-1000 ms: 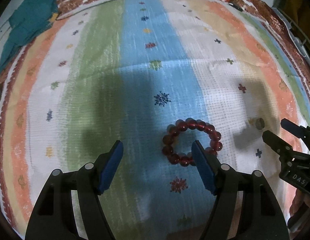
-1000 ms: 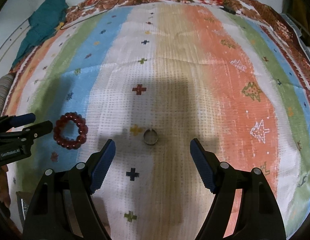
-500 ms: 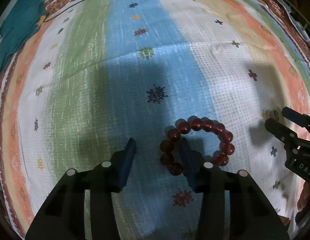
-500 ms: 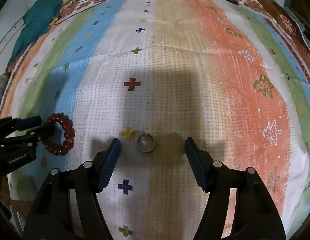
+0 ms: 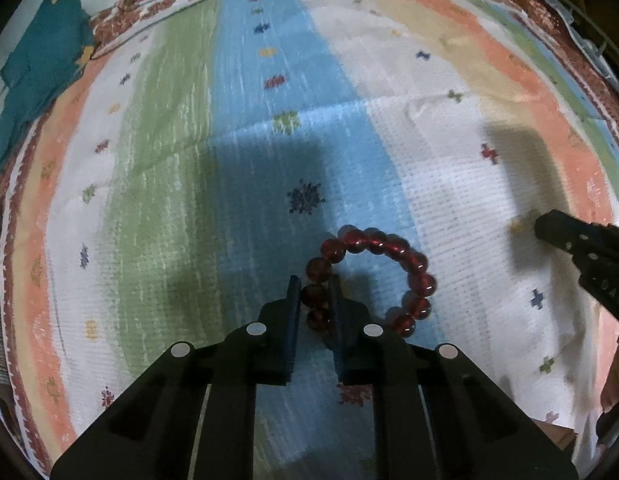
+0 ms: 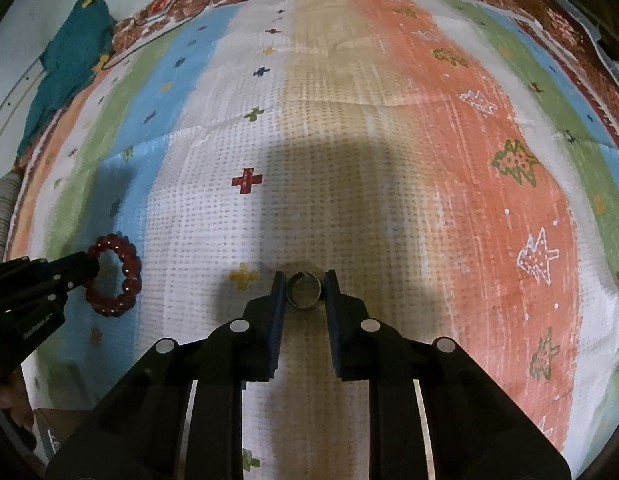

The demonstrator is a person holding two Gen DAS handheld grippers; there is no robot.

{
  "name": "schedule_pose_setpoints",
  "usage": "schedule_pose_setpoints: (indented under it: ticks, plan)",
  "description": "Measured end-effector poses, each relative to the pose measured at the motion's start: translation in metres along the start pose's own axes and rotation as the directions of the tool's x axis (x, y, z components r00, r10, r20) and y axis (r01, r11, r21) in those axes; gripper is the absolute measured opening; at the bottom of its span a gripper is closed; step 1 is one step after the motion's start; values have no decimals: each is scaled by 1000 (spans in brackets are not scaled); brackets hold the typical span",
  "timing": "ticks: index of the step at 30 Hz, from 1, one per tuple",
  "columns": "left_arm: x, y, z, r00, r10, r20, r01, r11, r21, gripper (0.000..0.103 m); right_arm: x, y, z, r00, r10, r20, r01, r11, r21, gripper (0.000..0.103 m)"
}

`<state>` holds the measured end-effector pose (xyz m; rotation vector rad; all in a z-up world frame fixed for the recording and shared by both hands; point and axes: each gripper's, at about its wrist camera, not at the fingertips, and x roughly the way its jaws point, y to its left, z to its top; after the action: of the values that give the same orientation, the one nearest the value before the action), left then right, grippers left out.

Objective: Organize jewelry
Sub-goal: 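Grasp the red bead bracelet with the left tool while the right tool grasps the silver ring, then lift the red bracelet and silver ring and carry them over the tin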

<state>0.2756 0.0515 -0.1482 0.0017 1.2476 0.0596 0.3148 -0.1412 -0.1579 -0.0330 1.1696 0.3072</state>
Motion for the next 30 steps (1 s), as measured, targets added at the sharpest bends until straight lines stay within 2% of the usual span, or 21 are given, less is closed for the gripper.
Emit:
schedule_pose_setpoints:
  ticks: [9,15,30]
  plan:
    - [-40,-5,-11,996,-49,73,49,999,0,13,-24,18,-12,999,-1,52,3,999,-49,20]
    - [-65,-9,-11,989,-80,122,80,997,4,13,-35,24,-22,998,-3,66,7,998,-70,20]
    - [-115,-7,-31,967,-133,217,138,990,-11,13,-81,50,-39,985,-21,170,50,984,-170,20]
